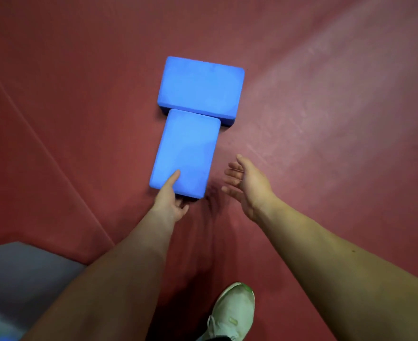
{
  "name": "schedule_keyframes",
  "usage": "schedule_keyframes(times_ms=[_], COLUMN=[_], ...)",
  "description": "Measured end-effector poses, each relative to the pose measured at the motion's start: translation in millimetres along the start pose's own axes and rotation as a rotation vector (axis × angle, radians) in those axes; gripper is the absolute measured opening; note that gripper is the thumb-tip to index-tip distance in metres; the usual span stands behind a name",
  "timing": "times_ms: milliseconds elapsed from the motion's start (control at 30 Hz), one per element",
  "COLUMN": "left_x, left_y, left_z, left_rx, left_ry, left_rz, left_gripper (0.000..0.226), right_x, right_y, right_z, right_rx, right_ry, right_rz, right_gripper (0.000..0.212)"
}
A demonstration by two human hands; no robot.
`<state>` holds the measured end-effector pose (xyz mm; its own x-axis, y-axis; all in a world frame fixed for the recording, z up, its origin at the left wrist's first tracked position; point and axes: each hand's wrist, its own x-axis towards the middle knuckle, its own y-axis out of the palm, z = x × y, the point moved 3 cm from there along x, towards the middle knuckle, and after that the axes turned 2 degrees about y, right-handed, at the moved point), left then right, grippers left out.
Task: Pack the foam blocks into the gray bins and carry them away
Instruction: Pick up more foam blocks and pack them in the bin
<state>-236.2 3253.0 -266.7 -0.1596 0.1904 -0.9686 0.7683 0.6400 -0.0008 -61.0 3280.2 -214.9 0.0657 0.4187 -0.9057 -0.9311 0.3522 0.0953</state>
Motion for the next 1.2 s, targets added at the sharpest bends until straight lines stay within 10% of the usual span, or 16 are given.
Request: schedule_keyframes(times_ms=[167,267,433,933,1133,1200], left_x=[-29,-72,-86,-62,-58,-59], left_y=[-25,-41,6,34,30,33], left_z=[-46,-98,-140,-134,-133,-132], left_rx=[-0.020,0.518,1.066,1.199,1.194,1.204], left_ry=[0.294,0.548,0.804,1.011,1.017,1.025], left_rz=[-0.244,-0.602,-0.725,-0.938,-0.971,-0.984], left_gripper=[0.080,0.103,0.095,0.077,0.080,0.079], right_x=[-2,3,25,196,149,137], right_y=[1,14,39,61,74,74], right_z=[16,28,42,73,100,91], right_rx=[0.002,-0.014,-0.022,-0.141,-0.102,-0.090], right_ry=[-0.032,-0.052,-0.071,-0.113,-0.030,-0.012], right_rz=[0.006,-0.043,-0.087,-0.393,-0.252,-0.222], right_gripper=[0.033,0.029,0.026,0.137,0.086,0.101])
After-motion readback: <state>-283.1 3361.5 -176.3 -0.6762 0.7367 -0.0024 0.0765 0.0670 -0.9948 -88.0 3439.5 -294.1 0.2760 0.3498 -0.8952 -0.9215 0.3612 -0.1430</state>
